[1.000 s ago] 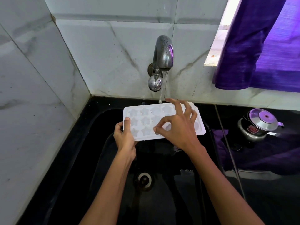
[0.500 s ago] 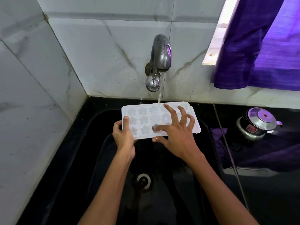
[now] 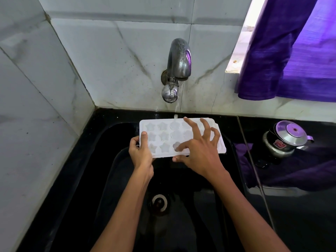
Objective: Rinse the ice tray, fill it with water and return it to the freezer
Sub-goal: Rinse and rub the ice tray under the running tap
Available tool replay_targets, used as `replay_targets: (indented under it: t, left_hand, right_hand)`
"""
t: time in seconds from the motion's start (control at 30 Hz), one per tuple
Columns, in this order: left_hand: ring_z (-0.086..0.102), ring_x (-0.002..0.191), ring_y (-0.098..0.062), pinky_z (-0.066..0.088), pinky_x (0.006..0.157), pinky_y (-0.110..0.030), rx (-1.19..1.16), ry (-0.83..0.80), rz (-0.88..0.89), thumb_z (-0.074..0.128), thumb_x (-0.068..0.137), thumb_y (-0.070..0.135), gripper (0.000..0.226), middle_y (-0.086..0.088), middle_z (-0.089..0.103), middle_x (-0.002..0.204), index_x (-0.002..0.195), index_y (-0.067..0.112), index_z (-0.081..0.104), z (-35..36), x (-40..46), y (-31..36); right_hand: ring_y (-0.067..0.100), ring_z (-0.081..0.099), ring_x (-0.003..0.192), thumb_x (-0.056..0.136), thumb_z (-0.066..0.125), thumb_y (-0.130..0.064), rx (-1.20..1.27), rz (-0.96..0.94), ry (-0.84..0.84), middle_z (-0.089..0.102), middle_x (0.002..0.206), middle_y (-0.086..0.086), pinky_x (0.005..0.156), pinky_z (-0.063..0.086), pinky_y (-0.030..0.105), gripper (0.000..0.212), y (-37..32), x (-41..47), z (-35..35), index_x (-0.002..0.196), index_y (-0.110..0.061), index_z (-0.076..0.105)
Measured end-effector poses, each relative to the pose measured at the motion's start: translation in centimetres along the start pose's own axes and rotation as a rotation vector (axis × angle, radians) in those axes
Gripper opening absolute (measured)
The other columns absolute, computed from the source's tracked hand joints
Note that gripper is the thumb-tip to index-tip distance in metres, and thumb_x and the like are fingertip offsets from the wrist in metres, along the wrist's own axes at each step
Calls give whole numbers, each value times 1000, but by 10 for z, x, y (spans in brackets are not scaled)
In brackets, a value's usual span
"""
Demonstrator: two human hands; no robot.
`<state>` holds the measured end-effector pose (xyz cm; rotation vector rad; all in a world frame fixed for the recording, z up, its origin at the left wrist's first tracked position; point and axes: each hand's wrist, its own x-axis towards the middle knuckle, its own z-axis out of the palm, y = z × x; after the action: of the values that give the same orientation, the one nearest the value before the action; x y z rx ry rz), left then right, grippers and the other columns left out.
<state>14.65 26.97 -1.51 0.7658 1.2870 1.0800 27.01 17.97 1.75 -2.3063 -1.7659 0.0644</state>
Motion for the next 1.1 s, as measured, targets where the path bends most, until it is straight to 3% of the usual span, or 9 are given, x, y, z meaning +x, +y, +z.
replay_targets:
  t: [0.1, 0.2, 0.3, 0.4, 0.5, 0.63, 0.73, 1.0, 1.1]
  left_hand:
    - [63, 79, -18, 55, 68, -38, -9, -5, -8, 54, 93, 33, 18, -2, 64, 89, 89, 17, 49, 0, -1, -1]
    - [63, 77, -17, 55, 68, -37, -3, -22, -12, 55, 93, 33, 17, -3, 64, 89, 87, 18, 49, 2, -3, -1]
    - [65, 78, -19, 56, 64, -35, -2, -44, -28, 55, 93, 33, 16, -5, 66, 91, 87, 19, 51, 4, -9, -4]
    - [65, 77, -20, 56, 65, -37, -6, -70, -53, 54, 94, 32, 15, -6, 66, 89, 87, 18, 52, 4, -17, -8]
    - [66, 77, -21, 57, 69, -40, 22, -84, -49, 54, 94, 32, 16, -7, 67, 89, 87, 17, 53, 3, -22, -10]
    - [66, 75, -21, 56, 69, -40, 45, -89, -40, 54, 94, 32, 17, -7, 67, 86, 89, 16, 54, 0, -26, -12]
    - [63, 70, -18, 55, 65, -37, 44, -89, -40, 54, 94, 32, 18, -5, 66, 83, 91, 14, 54, -3, -28, -11]
    - [64, 69, -17, 55, 60, -33, 42, -91, -63, 55, 94, 32, 20, -4, 66, 82, 92, 13, 53, -6, -27, -10]
    - [64, 69, -18, 54, 58, -32, 58, -92, -68, 55, 94, 33, 21, -5, 66, 83, 94, 12, 53, -8, -26, -12]
  right_hand:
    - [23, -14, 139, 60, 75, -63, 20, 28, 8, 6, 159, -11, 110, -3, 49, 38, 1, 3, -4, 90, -40, 73]
    - [25, -18, 141, 67, 69, -65, 16, 24, -182, -7, 159, -12, 113, -5, 52, 42, 5, 5, -10, 103, -43, 69]
    - [23, -9, 143, 58, 71, -70, 115, 55, -233, 4, 157, -16, 113, -2, 51, 41, 9, 11, -20, 81, -37, 73]
    - [19, 8, 141, 60, 63, -77, 184, 115, -83, 26, 149, -19, 111, 7, 48, 42, 9, 19, -24, 59, -35, 64]
    - [18, 11, 141, 74, 56, -71, 172, 117, -15, 32, 146, -15, 109, 10, 47, 35, 5, 26, -18, 71, -37, 59]
    - [26, -2, 145, 85, 51, -63, 85, 73, -160, 19, 154, -7, 112, 5, 52, 36, -2, 32, -5, 106, -36, 58]
    - [29, -6, 145, 89, 45, -62, 16, 49, -197, 12, 157, -6, 113, 3, 53, 38, -9, 34, -2, 117, -40, 58]
    - [30, 3, 144, 69, 69, -62, -18, 14, 12, 23, 153, -12, 110, 9, 52, 32, -14, 40, -12, 86, -36, 74]
    - [32, -4, 144, 74, 64, -64, -48, 6, -96, 13, 157, -7, 111, 4, 53, 35, -14, 43, -11, 96, -38, 72]
